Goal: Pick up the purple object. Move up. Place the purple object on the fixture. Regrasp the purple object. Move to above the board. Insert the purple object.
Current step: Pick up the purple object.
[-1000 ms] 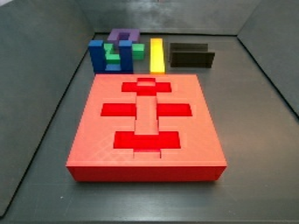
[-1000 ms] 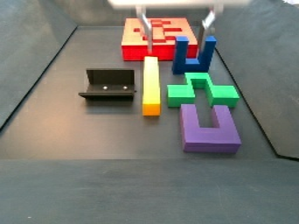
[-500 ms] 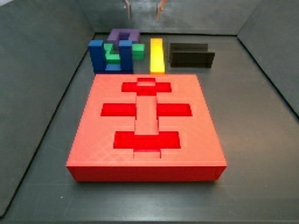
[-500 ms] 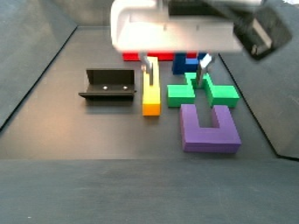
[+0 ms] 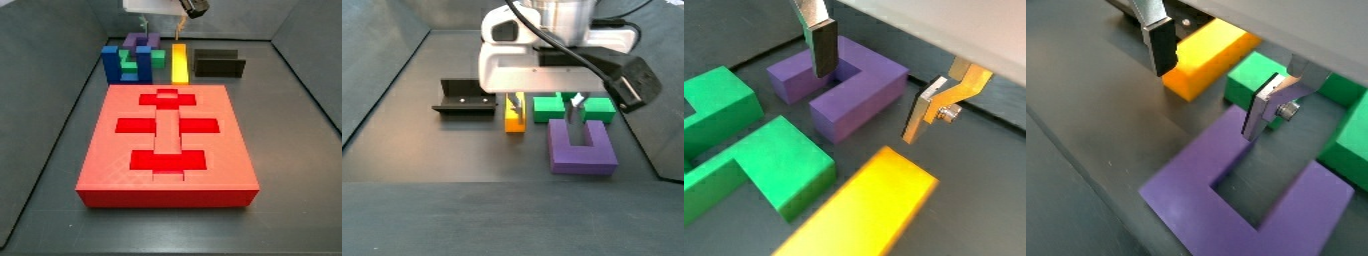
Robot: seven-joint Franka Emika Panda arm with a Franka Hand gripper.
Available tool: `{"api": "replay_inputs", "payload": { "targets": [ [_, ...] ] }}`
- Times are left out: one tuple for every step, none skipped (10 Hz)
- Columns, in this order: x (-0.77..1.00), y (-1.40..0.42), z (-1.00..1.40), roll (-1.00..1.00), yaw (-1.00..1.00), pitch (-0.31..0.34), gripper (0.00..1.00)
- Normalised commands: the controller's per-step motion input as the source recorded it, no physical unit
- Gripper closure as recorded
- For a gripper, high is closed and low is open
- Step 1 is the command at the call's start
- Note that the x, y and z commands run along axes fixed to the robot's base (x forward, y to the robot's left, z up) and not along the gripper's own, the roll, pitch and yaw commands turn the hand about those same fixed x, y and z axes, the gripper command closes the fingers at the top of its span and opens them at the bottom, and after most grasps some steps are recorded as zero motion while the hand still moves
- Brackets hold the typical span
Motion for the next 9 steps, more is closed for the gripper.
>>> {"api": "replay_inputs", "payload": {
  "targets": [
    [-0.34, 0.21, -0.13, -0.01, 0.0, 0.0, 0.0],
    [-0.31, 0.18, -0.13, -0.03, 0.0, 0.0, 0.0],
    [0.0, 0.0, -0.2, -0.07, 0.0, -0.011, 0.0],
    [0.14, 0.0, -0.21, -0.07, 0.0, -0.011, 0.0],
    [0.14, 0.0, -0.21, -0.08, 0.0, -0.013, 0.0],
    [0.0, 0.0, -0.27, -0.03, 0.0, -0.004, 0.0],
    [-0.11, 0.05, -0.23, 0.0, 0.0, 0.0, 0.0],
    [-0.15, 0.0, -0.15, 0.0, 0.0, 0.0, 0.0],
    [-0.21, 0.0, -0.01, 0.0, 0.03, 0.0, 0.0]
  ]
}}
